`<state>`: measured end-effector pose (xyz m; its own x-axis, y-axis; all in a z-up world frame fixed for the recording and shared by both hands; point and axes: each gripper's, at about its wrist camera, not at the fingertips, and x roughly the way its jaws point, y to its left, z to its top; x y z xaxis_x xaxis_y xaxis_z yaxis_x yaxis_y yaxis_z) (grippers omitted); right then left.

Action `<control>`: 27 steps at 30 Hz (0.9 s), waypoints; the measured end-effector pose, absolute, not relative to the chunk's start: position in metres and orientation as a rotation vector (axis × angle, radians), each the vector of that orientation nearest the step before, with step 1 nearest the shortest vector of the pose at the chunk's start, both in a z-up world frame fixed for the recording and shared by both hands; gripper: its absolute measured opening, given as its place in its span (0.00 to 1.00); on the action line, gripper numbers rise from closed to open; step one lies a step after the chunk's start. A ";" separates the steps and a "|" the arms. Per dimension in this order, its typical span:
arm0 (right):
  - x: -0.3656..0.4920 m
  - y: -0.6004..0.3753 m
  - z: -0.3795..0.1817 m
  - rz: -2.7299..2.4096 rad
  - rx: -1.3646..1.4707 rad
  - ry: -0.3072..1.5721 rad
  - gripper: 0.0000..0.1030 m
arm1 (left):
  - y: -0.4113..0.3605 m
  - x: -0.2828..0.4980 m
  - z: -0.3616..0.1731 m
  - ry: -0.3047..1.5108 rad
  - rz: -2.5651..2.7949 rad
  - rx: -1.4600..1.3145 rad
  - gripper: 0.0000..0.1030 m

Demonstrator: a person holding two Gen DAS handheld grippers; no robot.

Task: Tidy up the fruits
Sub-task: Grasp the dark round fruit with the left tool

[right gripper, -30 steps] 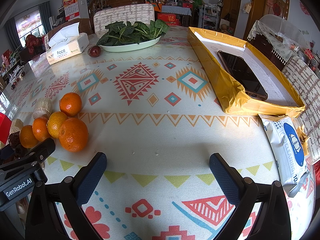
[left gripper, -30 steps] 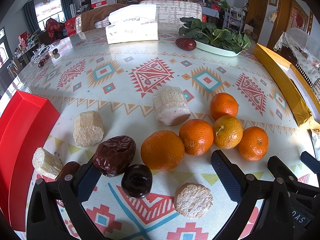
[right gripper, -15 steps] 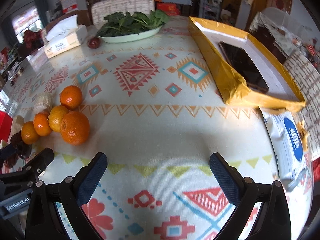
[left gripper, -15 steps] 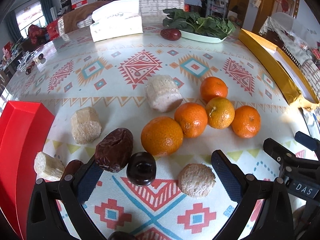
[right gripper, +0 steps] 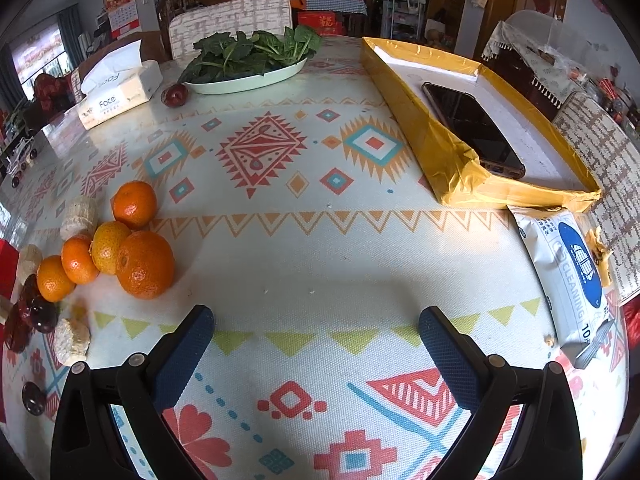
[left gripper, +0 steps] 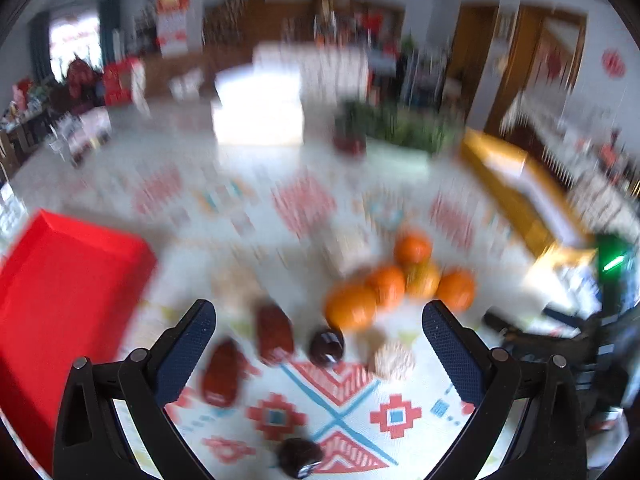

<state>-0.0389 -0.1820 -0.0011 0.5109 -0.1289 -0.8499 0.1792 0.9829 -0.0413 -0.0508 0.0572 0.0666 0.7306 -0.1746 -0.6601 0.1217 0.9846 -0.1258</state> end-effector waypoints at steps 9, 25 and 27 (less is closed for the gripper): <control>-0.090 -0.169 0.064 -0.153 0.076 0.669 1.00 | 0.132 -0.115 0.149 0.389 -0.170 -0.078 1.00; -0.074 -0.068 0.017 0.299 0.029 0.923 0.69 | 0.133 -0.126 0.057 0.721 -0.367 -0.052 0.49; -0.068 -0.067 0.007 0.302 0.040 0.951 0.60 | 0.130 -0.128 0.052 0.743 -0.392 -0.043 0.49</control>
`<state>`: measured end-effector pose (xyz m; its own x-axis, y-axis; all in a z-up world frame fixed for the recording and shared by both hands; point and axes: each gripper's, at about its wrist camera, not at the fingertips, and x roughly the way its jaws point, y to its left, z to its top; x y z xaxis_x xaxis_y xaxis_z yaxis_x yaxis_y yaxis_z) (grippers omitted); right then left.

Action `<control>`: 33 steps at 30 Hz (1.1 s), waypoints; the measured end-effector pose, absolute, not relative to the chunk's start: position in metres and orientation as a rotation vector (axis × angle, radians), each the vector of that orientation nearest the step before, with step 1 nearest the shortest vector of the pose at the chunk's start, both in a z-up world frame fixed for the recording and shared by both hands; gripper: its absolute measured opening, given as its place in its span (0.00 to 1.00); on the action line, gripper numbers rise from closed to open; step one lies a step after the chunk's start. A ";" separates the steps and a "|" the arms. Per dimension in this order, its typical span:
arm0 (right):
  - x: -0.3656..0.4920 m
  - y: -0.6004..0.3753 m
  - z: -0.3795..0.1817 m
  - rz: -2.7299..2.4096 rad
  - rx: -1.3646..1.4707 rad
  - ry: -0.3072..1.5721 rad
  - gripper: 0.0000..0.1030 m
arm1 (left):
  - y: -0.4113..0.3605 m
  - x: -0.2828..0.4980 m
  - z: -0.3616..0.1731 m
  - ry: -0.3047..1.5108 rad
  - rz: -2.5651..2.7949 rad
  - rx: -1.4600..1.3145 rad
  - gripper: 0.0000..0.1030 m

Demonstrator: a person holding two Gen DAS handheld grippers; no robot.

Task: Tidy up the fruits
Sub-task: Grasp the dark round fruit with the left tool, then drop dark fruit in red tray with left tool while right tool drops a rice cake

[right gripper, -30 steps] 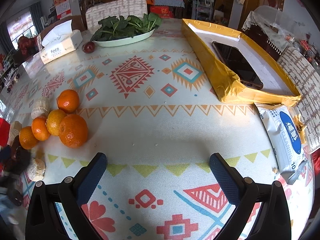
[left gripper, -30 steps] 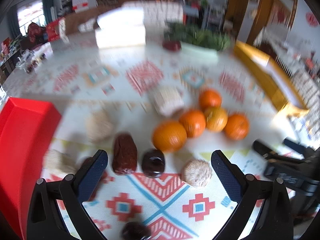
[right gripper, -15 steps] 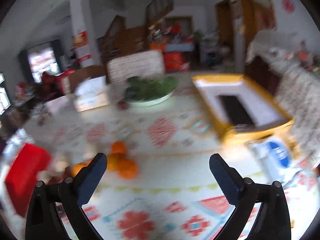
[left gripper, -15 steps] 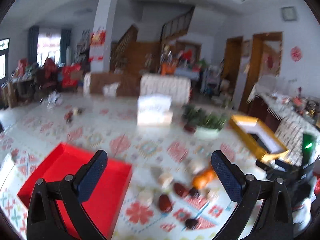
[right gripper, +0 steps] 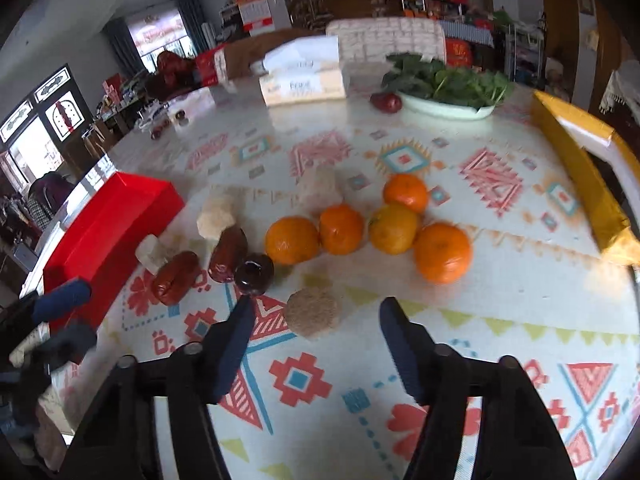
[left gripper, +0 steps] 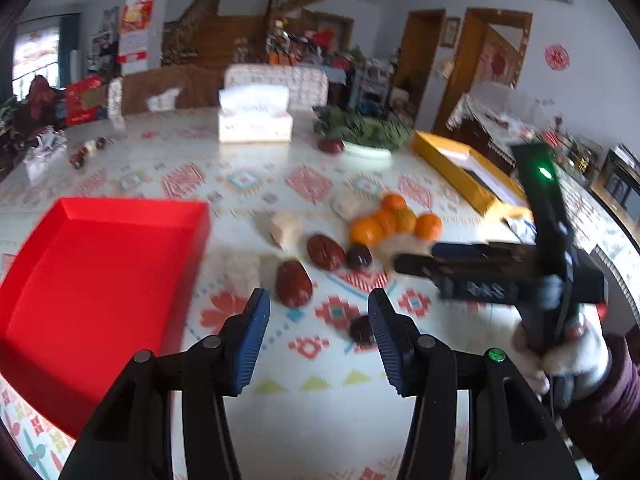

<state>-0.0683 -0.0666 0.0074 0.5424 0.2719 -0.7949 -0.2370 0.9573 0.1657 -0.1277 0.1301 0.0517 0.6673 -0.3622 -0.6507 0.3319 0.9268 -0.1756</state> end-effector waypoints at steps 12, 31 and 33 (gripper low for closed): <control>-0.073 -0.072 0.002 0.273 0.043 0.971 0.34 | 0.095 -0.121 0.029 0.821 -0.494 0.043 0.55; -0.094 -0.083 0.030 0.305 0.092 0.930 0.34 | 0.100 -0.100 0.023 0.867 -0.378 0.034 0.24; -0.096 -0.077 0.037 0.324 0.090 0.920 0.34 | 0.122 -0.102 0.036 0.829 -0.347 -0.021 0.24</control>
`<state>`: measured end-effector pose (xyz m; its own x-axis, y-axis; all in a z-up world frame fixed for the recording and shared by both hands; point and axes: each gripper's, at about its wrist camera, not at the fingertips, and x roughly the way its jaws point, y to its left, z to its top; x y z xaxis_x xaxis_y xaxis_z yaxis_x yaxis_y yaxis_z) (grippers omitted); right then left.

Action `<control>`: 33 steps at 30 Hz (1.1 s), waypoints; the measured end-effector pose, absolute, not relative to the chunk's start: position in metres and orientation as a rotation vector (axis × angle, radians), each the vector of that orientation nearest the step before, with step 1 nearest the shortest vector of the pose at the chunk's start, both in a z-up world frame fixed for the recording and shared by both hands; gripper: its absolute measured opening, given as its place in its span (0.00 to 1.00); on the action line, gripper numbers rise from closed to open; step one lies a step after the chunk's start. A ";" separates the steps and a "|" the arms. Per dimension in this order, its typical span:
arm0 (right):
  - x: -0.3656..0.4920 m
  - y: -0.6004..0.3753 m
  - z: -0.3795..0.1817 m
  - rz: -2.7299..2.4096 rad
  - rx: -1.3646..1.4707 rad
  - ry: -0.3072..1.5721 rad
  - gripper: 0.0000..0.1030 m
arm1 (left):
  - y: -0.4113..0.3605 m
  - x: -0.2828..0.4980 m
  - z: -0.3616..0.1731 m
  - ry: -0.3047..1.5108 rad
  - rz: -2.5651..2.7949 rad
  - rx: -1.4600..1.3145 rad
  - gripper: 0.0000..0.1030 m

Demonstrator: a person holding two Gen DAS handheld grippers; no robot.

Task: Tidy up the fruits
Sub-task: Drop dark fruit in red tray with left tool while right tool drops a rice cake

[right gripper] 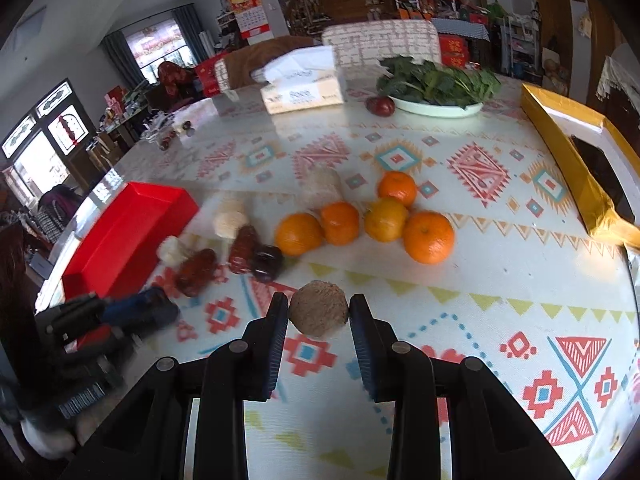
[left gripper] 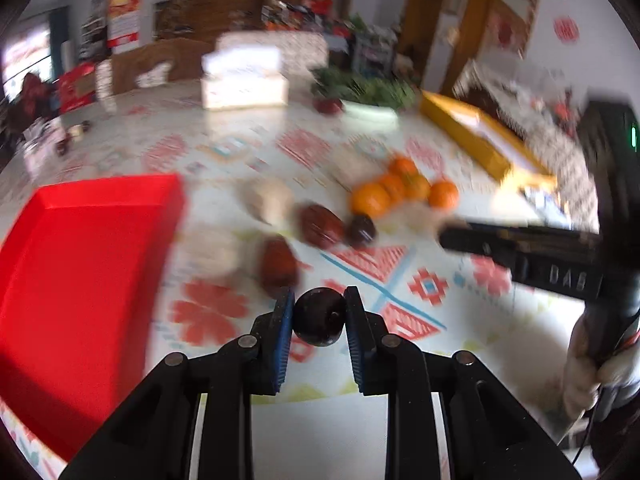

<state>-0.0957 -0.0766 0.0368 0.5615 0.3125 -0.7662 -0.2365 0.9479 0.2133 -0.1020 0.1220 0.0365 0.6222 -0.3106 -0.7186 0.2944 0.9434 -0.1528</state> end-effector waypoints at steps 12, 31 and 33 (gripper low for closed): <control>-0.081 0.031 0.054 0.639 0.150 0.969 0.34 | 0.266 -0.108 0.062 0.723 -0.035 -0.236 0.24; -0.069 0.172 0.015 0.789 0.070 1.082 0.55 | 0.348 -0.113 0.038 0.749 0.095 -0.368 0.62; -0.070 0.172 0.018 0.788 0.073 1.074 0.57 | 0.350 -0.114 0.039 0.746 0.101 -0.373 0.64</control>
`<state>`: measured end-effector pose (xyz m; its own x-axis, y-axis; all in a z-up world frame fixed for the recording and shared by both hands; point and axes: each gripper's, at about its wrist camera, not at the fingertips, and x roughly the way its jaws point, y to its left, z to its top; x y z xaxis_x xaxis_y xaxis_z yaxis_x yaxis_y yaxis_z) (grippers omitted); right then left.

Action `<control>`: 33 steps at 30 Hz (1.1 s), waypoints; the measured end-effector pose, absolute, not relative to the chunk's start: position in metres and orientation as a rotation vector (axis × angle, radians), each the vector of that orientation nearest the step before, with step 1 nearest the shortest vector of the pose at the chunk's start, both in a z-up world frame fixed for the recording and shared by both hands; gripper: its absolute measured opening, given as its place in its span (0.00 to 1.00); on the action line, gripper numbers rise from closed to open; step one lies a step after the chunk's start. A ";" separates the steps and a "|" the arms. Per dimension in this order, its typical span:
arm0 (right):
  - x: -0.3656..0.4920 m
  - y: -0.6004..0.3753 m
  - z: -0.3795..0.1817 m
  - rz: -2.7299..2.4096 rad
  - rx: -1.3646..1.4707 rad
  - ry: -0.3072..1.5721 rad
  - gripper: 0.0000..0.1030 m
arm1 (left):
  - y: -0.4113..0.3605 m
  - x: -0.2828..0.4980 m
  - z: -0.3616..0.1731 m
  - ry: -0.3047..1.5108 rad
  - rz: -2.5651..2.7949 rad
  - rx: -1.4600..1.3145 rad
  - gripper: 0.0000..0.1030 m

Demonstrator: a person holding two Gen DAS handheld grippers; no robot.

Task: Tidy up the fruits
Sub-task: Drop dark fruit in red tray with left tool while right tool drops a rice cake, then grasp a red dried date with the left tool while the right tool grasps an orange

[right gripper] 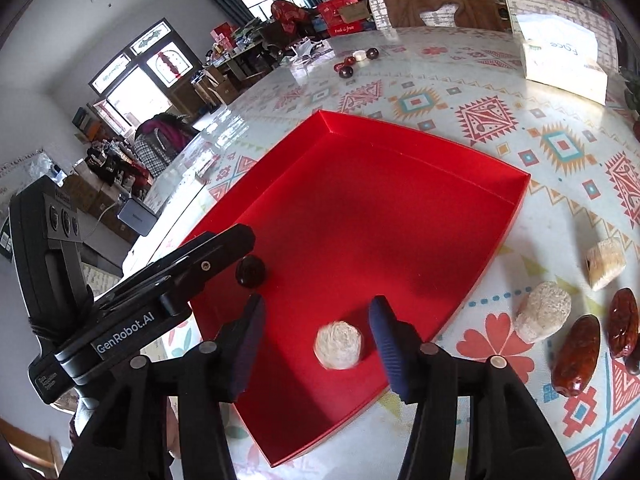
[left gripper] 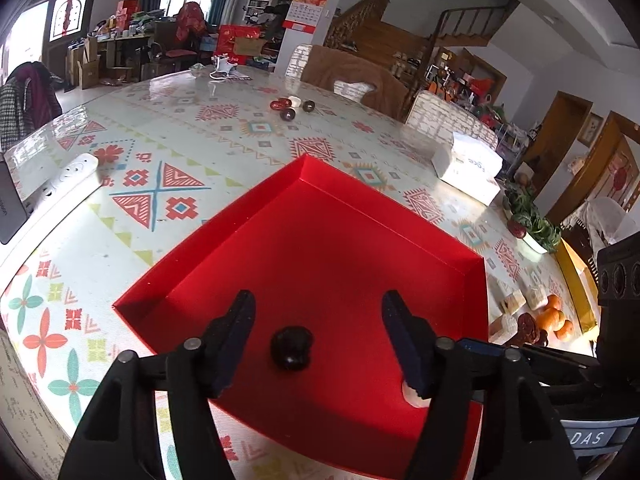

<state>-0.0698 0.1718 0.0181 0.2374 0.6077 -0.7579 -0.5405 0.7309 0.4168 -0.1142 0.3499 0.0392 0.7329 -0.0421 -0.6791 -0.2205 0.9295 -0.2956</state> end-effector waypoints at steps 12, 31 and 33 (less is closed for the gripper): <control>-0.086 0.110 0.051 0.696 0.097 0.915 0.62 | 0.330 -0.132 0.073 0.651 0.109 -0.334 0.73; -0.089 -0.150 0.044 0.213 0.269 0.855 0.83 | 0.175 -0.107 0.070 0.744 -0.174 -0.143 0.77; -0.088 -0.158 0.038 0.199 0.277 0.872 0.83 | 0.159 -0.106 0.065 0.759 -0.205 -0.114 0.77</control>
<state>-0.0878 -0.1581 0.0376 0.6285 0.2839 -0.7242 -0.0591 0.9458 0.3194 -0.1057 0.1595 0.0650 0.7067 -0.2246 -0.6709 0.1428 0.9740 -0.1757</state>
